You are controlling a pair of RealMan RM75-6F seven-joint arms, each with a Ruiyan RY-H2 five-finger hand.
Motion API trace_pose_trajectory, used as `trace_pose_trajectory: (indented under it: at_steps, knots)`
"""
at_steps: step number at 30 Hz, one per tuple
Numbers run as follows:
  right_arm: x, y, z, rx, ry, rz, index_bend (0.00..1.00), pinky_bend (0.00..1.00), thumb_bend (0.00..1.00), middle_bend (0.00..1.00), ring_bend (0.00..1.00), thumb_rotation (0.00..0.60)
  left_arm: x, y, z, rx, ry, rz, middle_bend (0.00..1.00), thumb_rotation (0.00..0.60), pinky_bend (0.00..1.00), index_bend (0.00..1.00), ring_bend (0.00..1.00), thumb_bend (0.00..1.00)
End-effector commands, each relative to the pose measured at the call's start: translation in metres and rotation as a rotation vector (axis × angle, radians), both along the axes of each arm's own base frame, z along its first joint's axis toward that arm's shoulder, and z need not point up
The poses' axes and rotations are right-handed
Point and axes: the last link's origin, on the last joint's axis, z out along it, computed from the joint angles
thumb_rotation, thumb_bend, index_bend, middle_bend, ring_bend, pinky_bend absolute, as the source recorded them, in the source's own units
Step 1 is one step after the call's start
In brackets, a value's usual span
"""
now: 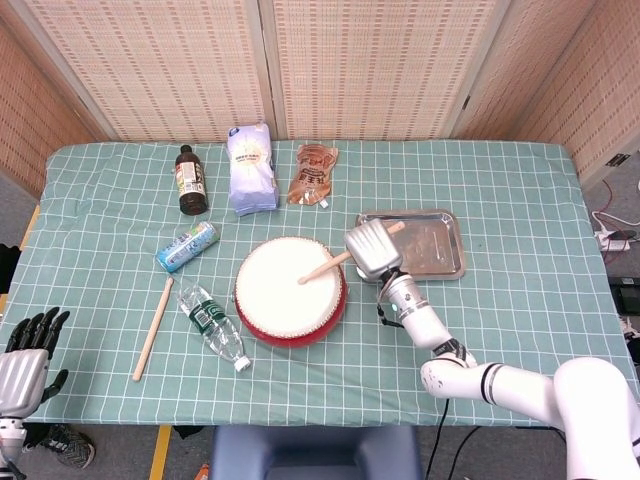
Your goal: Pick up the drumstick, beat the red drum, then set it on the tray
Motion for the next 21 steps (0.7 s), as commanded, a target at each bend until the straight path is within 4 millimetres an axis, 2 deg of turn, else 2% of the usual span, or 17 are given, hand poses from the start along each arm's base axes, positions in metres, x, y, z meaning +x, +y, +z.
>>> trace_pose_trajectory:
  at_steps: [1, 3, 7, 11, 14, 17, 21]
  knots:
    - [0.011, 0.000, 0.013, 0.059, -0.505, -0.112, 1.00, 1.00, 1.00, 1.00, 1.00, 0.600, 0.001, 0.000, 0.000, -0.001, 0.001, -0.002, 0.00, 0.600, 0.02, 0.00, 0.00, 0.27]
    - [0.009, -0.001, 0.016, 0.073, -0.566, -0.133, 1.00, 1.00, 1.00, 1.00, 1.00, 0.600, 0.001, 0.000, 0.000, -0.003, 0.001, -0.005, 0.00, 0.600, 0.02, 0.00, 0.00, 0.27]
    - [0.006, -0.001, 0.016, 0.082, -0.520, -0.130, 1.00, 1.00, 1.00, 1.00, 1.00, 0.600, 0.002, 0.000, 0.000, -0.001, 0.001, -0.006, 0.00, 0.600, 0.02, 0.00, 0.00, 0.27]
    - [0.000, 0.000, 0.008, 0.107, -0.345, -0.114, 1.00, 1.00, 1.00, 1.00, 1.00, 0.600, 0.001, 0.000, 0.000, -0.001, 0.003, -0.007, 0.00, 0.600, 0.02, 0.00, 0.00, 0.27]
    - [-0.006, 0.000, 0.000, 0.090, -0.114, -0.053, 1.00, 1.00, 1.00, 1.00, 1.00, 0.600, 0.000, -0.001, 0.001, 0.001, 0.002, -0.003, 0.00, 0.600, 0.02, 0.00, 0.00, 0.27]
    - [-0.010, 0.001, -0.006, 0.061, 0.041, -0.012, 1.00, 1.00, 1.00, 1.00, 1.00, 0.600, 0.000, -0.001, 0.001, 0.000, 0.002, 0.000, 0.00, 0.600, 0.02, 0.00, 0.00, 0.27]
    - [-0.008, 0.001, -0.009, 0.055, 0.049, -0.030, 1.00, 1.00, 1.00, 1.00, 1.00, 0.600, -0.001, -0.001, 0.000, -0.002, 0.001, 0.001, 0.00, 0.600, 0.02, 0.00, 0.00, 0.27]
